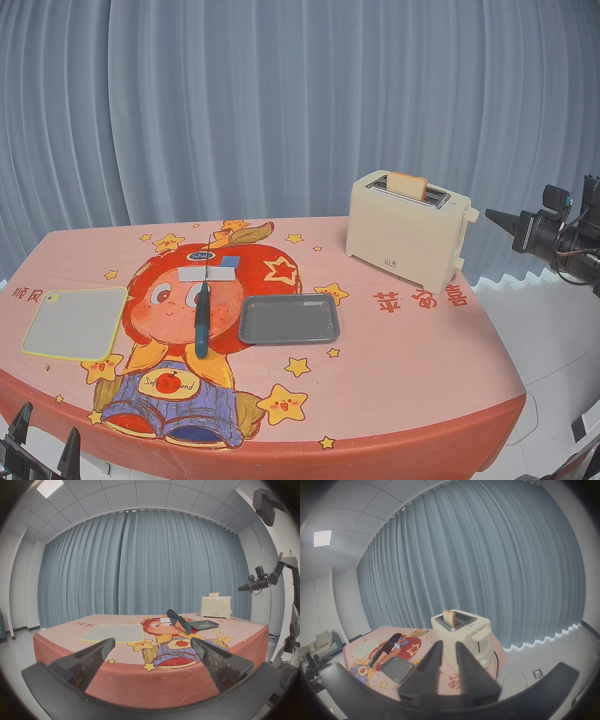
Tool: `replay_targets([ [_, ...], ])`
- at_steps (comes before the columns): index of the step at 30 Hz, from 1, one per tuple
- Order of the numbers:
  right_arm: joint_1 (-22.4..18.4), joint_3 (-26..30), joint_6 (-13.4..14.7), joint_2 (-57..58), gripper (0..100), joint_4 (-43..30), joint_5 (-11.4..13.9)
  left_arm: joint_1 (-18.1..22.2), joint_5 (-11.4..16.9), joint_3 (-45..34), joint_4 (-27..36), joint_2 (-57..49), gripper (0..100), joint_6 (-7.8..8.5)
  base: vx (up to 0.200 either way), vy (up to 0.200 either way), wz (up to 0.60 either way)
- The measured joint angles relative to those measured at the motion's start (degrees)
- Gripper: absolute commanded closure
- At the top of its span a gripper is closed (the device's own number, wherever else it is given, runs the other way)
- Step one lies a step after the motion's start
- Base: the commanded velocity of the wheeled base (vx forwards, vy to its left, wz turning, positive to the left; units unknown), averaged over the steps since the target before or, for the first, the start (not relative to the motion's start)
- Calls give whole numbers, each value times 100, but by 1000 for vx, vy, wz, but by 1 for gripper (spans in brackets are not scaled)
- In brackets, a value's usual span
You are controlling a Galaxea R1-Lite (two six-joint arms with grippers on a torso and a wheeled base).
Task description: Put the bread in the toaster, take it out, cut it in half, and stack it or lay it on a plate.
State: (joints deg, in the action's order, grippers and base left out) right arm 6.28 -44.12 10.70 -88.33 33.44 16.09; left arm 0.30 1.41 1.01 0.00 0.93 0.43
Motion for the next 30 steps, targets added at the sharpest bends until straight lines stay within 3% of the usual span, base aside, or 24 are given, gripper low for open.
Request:
replay_targets([
  [4, -151, -169, -48, -299, 100, 340, 108, 0, 0, 0, 0, 0, 0, 1, 0, 0, 0],
  [11, -650, -786, -335, -985, 100, 1202, 517, 0, 0, 0, 0, 0, 0, 1, 0, 0, 0],
  [18, -836, -922, -613, -1616, 100, 2209, 763, 0, 0, 0, 0, 0, 0, 4, 0, 0, 0],
  [21, -828, -833, -767, -1816, 100, 2327, 892, 0, 0, 0, 0, 0, 0, 4, 0, 0, 0],
  [30, -764, -621, -992, -2068, 100, 2341, 901, 0, 0, 0, 0, 0, 0, 9, 0, 0, 0],
])
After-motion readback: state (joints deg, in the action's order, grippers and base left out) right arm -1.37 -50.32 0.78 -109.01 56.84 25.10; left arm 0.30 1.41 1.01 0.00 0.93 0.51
